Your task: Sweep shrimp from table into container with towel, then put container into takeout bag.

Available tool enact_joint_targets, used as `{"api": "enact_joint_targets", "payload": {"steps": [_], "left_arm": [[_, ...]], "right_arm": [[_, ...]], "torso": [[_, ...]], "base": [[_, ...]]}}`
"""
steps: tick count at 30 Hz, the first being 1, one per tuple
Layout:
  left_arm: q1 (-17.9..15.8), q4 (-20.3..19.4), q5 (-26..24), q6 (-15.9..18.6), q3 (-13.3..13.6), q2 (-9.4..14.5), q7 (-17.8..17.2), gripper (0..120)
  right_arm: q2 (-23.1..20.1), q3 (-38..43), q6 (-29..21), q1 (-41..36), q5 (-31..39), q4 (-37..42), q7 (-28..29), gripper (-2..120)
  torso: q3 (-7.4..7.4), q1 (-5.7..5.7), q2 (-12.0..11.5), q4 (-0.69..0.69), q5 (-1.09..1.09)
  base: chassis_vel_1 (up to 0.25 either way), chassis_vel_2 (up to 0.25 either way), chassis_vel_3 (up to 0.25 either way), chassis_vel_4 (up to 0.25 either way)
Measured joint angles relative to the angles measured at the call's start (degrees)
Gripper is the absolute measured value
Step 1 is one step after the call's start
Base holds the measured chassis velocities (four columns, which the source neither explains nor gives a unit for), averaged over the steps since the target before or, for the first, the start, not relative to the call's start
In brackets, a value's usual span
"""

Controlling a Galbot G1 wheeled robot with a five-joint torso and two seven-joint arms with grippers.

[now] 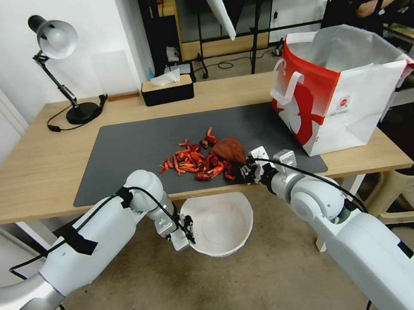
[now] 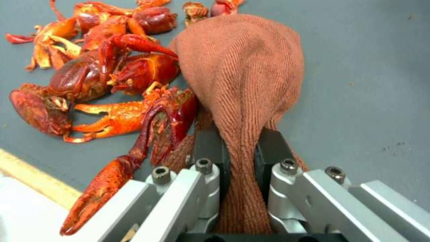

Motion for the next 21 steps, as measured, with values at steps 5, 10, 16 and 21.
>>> {"api": "enact_joint_targets", "payload": {"steps": [5, 10, 16, 21], "left_arm": [[-0.77, -0.02, -0.16, 0.34, -0.11, 0.04, 0.93, 0], [-1.81, -0.64, -0.91, 0.75, -0.21, 0.66, 1.49, 0], [-1.91, -1.41, -1.32, 0.9, 0.0, 1.21, 1.72, 0], [-1.77, -1.47, -1.37, 0.92, 0.1, 1.08, 1.7, 0]], "right_arm": [[0.11, 0.21, -0.03, -1.04, -0.39, 0.91, -0.02, 7], [0.2, 0.43, 0.0, -2.56, -0.96, 2.22, -0.29, 7], [0.32, 0.5, 0.17, -3.47, -1.52, 2.99, -0.58, 7], [0.28, 0.46, 0.19, -4.21, -1.77, 3.9, -0.73, 7]], "torso": [[0.0, 0.0, 0.0, 0.0, 0.0], [0.0, 0.0, 0.0, -0.01, 0.0], [0.0, 0.0, 0.0, -0.01, 0.0], [0.0, 0.0, 0.0, 0.0, -0.01]], "base": [[0.0, 0.0, 0.0, 0.0], [0.0, 0.0, 0.0, 0.0], [0.0, 0.0, 0.0, 0.0], [0.0, 0.0, 0.0, 0.0]]}}
